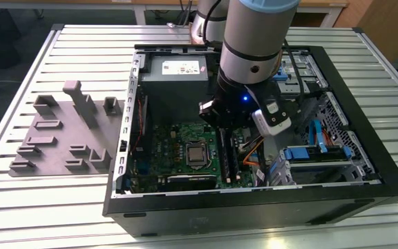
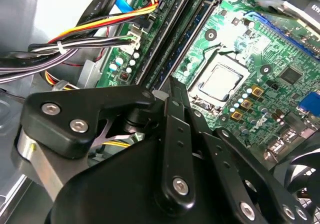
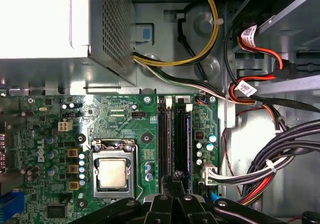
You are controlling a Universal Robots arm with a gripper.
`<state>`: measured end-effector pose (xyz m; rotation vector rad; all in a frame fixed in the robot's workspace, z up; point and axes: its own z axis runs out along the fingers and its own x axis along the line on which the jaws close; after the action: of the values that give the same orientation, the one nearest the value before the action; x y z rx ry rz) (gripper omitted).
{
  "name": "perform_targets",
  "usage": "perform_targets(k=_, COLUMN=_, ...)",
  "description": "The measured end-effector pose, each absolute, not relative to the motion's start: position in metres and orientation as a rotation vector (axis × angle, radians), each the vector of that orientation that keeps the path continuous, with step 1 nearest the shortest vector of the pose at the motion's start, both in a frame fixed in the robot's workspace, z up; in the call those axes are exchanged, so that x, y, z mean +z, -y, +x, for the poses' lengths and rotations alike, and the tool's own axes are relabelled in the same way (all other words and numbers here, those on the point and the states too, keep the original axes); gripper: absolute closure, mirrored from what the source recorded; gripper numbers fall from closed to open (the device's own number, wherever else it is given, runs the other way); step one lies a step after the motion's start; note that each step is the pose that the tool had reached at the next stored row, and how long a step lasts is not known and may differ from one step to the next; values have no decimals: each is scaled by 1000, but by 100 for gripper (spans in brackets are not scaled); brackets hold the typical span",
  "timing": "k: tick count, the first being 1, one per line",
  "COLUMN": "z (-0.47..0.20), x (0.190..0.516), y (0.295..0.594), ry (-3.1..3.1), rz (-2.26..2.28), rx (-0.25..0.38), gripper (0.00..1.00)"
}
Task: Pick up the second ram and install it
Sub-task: 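Press down the second ram until it locks into place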
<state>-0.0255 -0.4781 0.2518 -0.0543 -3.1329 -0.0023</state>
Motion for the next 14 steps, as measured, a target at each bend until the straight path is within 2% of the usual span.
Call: perform_targets(k=14, z=-24, x=237, y=478, ry=3133, rz=-54, rx=-2, gripper=89)
